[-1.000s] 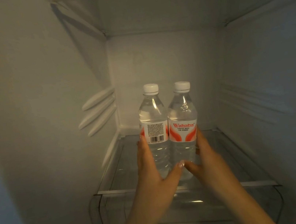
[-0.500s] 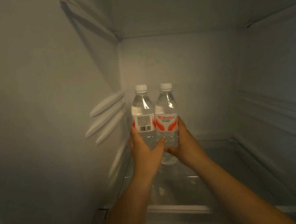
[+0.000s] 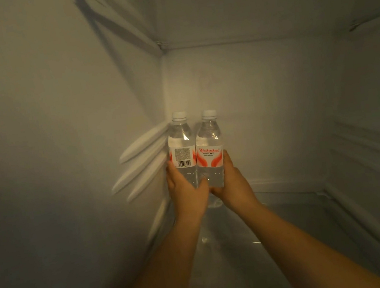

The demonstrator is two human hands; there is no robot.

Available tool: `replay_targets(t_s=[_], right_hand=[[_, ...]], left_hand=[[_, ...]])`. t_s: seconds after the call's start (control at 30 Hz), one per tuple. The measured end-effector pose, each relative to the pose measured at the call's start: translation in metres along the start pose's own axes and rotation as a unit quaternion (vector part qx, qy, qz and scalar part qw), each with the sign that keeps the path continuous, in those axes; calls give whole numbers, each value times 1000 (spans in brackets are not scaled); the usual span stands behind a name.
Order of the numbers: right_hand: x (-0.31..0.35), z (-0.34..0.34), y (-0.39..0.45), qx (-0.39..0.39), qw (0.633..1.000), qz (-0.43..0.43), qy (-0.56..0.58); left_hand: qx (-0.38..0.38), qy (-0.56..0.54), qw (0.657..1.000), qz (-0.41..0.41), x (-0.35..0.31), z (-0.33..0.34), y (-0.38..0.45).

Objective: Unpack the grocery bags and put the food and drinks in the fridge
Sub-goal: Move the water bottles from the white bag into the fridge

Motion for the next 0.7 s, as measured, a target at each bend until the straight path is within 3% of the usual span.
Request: replay_targets(t_s=[0.57,0.7], right_hand=[[7,-7,-2,44,999,12,-2],[20,-30,-26,54,997,-3,-60]], left_hand=[[10,47,999,-23,0,-7,5],[18,76,997,-11,-12,-23,-18]])
Point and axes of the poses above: each hand's wrist, its own y-axis towards the middle knuckle, its own z-axis out of the palm, x = y × z, the point moved 8 cm from there along y, towards the middle knuckle, and after that the axes turned 13 degrees about -z, right-handed, at the moved point
